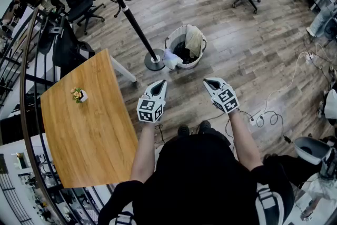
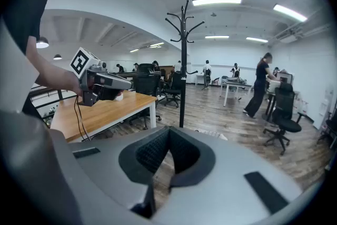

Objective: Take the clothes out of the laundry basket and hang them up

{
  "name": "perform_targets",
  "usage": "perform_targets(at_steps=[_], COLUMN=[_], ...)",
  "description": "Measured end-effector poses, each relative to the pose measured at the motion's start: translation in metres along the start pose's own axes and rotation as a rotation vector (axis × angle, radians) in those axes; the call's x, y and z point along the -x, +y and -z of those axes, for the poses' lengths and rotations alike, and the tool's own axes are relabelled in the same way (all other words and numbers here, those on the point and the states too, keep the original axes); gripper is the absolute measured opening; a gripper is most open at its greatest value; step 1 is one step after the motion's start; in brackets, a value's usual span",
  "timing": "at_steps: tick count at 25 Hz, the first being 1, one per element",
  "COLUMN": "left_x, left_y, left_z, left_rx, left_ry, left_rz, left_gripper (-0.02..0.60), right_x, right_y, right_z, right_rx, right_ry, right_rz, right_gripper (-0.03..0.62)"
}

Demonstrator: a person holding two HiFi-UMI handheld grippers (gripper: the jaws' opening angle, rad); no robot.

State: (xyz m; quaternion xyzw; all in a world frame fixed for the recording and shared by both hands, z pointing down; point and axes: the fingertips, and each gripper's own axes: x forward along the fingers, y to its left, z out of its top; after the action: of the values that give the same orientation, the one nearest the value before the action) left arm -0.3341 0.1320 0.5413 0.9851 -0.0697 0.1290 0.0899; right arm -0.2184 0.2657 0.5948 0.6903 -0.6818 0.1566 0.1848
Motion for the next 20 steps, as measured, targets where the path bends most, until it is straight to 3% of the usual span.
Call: perform_targets(at_steps=[20], left_x=[0.029], left_y=[0.030], left_z=[0.011], left_rx=[-0.013], left_ry=[-0.006], left_rz=[0.056], left_gripper=[0.021], right_x=[-0.025], right_y=[0.043], right_z=[-0.017], right_rx=[-0.002], right_ry=[0.011], right_rz=[0.044], right_gripper=[0.008])
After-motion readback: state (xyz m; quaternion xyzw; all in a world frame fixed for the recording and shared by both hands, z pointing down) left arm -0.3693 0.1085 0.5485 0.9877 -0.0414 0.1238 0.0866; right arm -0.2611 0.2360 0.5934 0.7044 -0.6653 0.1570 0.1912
